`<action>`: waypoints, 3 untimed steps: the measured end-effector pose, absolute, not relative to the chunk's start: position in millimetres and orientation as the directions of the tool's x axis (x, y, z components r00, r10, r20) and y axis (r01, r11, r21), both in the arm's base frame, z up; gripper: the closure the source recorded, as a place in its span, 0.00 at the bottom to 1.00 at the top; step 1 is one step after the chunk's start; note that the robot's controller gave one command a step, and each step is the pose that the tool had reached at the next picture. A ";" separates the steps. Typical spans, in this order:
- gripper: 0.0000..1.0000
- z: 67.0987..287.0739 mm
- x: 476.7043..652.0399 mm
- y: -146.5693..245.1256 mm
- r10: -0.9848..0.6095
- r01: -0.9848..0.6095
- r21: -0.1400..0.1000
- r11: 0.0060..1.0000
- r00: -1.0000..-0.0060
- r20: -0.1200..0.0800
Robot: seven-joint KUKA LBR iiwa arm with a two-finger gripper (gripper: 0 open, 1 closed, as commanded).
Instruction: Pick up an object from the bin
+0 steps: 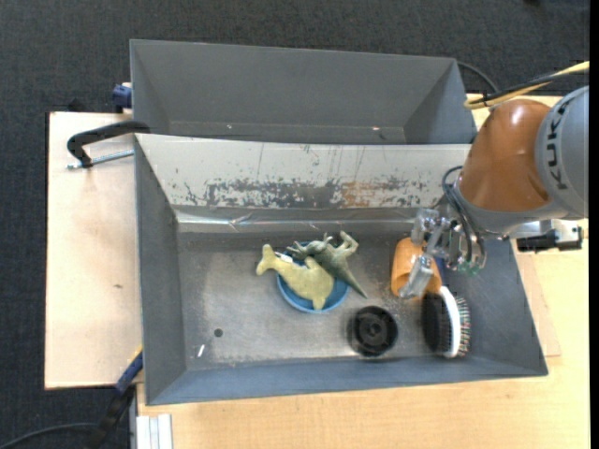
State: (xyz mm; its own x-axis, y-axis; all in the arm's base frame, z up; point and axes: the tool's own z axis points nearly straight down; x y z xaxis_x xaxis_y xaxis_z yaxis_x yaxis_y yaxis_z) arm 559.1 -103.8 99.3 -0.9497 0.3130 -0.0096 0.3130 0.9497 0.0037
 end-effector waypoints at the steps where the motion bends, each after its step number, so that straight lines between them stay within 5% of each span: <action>1: 0.00 75.5 527.1 -113.4 0.622 0.622 0.010 0.783 -0.783 -0.019; 2: 1.00 76.2 527.5 -112.6 0.620 0.620 0.010 0.784 -0.784 -0.020; 3: 1.00 228.1 527.4 -109.0 0.627 0.627 0.007 0.779 -0.779 -0.011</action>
Offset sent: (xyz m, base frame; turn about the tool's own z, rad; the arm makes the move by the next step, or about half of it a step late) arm -0.0384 -0.0089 -0.0293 0.3546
